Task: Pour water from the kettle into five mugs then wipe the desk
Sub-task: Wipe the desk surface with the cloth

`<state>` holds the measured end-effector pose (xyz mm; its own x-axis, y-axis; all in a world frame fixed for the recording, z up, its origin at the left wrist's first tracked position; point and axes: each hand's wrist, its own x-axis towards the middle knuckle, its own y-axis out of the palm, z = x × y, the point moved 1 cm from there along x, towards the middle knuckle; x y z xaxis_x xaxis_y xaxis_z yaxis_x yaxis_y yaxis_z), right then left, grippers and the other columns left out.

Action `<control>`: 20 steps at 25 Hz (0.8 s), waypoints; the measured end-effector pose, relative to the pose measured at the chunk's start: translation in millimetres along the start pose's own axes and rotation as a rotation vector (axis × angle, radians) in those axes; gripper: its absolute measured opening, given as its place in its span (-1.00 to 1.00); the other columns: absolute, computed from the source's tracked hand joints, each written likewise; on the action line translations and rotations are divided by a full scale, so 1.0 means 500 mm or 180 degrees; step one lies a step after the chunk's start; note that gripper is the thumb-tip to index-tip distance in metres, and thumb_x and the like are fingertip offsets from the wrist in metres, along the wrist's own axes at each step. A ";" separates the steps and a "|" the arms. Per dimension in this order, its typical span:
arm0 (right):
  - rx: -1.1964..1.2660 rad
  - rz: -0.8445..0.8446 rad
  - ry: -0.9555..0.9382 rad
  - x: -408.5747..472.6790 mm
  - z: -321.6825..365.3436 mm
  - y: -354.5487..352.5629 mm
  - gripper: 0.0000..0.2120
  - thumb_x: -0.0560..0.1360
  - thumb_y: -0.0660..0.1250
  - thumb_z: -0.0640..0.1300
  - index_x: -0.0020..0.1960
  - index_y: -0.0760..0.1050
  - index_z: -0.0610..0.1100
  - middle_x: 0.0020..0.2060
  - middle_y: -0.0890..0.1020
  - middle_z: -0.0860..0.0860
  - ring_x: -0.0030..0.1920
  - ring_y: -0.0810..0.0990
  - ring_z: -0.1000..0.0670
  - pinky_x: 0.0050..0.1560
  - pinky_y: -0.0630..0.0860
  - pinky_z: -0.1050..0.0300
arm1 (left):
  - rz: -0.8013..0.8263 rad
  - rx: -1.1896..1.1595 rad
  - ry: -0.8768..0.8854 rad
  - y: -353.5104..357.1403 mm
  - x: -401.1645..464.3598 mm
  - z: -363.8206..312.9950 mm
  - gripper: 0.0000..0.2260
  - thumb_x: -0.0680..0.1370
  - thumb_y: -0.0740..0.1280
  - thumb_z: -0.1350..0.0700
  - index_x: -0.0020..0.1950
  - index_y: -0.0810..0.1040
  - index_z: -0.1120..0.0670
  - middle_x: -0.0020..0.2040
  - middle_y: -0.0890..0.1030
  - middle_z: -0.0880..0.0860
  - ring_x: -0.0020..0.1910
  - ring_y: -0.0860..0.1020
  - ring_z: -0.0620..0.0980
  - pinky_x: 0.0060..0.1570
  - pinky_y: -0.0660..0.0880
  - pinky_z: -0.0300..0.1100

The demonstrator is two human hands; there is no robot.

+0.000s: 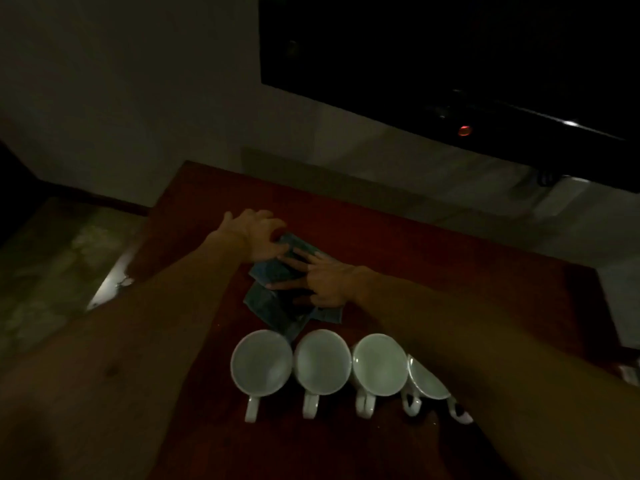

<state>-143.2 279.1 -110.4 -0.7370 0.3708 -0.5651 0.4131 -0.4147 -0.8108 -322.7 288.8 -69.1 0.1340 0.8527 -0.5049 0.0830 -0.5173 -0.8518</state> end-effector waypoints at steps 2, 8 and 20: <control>-0.0110 0.0161 0.0195 -0.051 -0.076 0.044 -0.40 0.64 0.13 0.10 0.57 -0.10 0.29 0.59 -0.28 -0.01 0.57 -0.29 -0.22 0.53 -0.06 -0.31 | 0.0056 0.0097 0.0174 0.003 0.027 -0.063 -0.41 0.60 0.18 -0.25 0.59 0.13 -0.16 0.63 0.06 -0.02 0.58 0.07 0.14 0.47 0.02 0.25; 0.0276 0.0105 0.0827 -0.242 -0.271 0.161 -0.35 0.61 0.17 0.17 0.57 -0.10 0.27 0.59 -0.26 -0.03 0.57 -0.24 -0.23 0.53 -0.01 -0.28 | 0.0324 0.0228 0.0470 0.032 0.136 -0.289 -0.33 0.56 0.26 -0.23 0.61 0.09 -0.16 0.64 0.01 0.00 0.59 0.03 0.15 0.47 0.01 0.27; 0.0804 -0.0118 0.1381 -0.557 -0.444 0.347 -0.30 0.56 0.25 0.20 0.55 -0.09 0.31 0.60 -0.21 -0.01 0.59 -0.18 -0.17 0.54 0.04 -0.24 | 0.0430 0.0902 0.0237 0.075 0.164 -0.366 -0.14 0.45 0.22 -0.45 0.62 -0.06 -0.17 0.64 -0.05 0.05 0.60 0.01 0.18 0.48 -0.01 0.32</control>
<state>252.3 288.2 -127.7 -0.4363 0.6781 -0.5914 0.2088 -0.5630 -0.7996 -127.8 326.4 -116.8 0.1979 0.7646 -0.6133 -0.2173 -0.5759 -0.7881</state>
